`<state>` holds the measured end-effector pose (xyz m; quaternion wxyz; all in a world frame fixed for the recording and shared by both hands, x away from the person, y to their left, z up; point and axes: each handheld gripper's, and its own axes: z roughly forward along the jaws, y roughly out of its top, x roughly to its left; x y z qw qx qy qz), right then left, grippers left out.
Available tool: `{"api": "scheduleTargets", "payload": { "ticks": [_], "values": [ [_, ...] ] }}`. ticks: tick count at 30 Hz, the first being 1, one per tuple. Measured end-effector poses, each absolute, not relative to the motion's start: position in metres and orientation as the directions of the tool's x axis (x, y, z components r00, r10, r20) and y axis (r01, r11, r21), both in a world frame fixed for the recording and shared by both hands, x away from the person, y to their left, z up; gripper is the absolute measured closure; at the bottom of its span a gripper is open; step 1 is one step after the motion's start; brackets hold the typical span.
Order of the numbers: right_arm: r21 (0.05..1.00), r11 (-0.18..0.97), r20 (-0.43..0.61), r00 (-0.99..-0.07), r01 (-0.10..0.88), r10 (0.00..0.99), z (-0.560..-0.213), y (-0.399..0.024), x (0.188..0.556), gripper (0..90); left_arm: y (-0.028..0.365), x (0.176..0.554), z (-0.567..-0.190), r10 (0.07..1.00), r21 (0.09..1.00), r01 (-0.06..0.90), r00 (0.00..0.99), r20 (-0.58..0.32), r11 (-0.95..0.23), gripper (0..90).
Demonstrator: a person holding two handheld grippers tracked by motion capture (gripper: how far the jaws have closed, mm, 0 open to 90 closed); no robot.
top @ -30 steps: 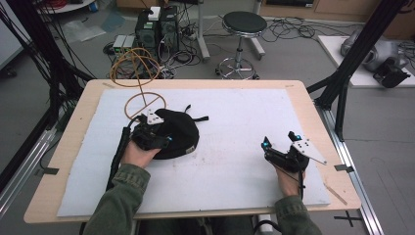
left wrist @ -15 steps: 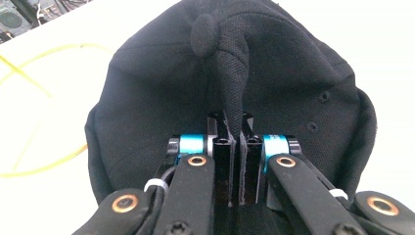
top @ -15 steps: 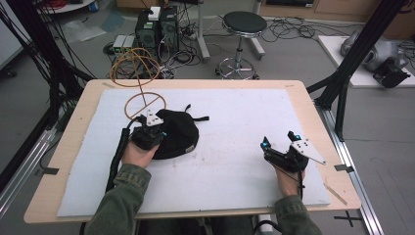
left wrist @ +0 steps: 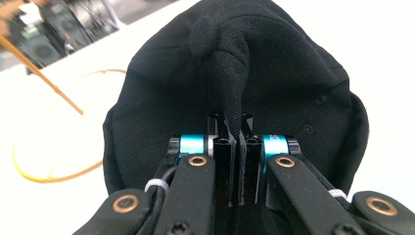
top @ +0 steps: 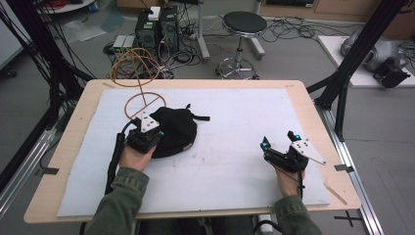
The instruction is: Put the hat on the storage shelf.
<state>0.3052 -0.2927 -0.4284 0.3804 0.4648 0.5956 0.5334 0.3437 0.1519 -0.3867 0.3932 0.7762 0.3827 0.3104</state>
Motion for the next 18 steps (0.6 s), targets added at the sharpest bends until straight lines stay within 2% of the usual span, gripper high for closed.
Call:
{"api": "scheduleTargets", "payload": {
  "ticks": [11, 18],
  "values": [
    [0.990, -0.001, 0.039, -0.275, 0.138, 0.961, -0.428, -0.293, 0.306, 5.1, 0.160, 0.319, -0.366, 0.856, 0.920, 0.195, 0.470, 0.216, -0.339, 87.7],
    [0.990, -0.003, 0.043, -0.275, 0.143, 0.960, -0.428, -0.292, 0.306, 5.1, 0.165, 0.310, -0.355, 0.864, 0.944, 0.140, 0.459, 0.207, -0.300, 87.7]
  ]
}}
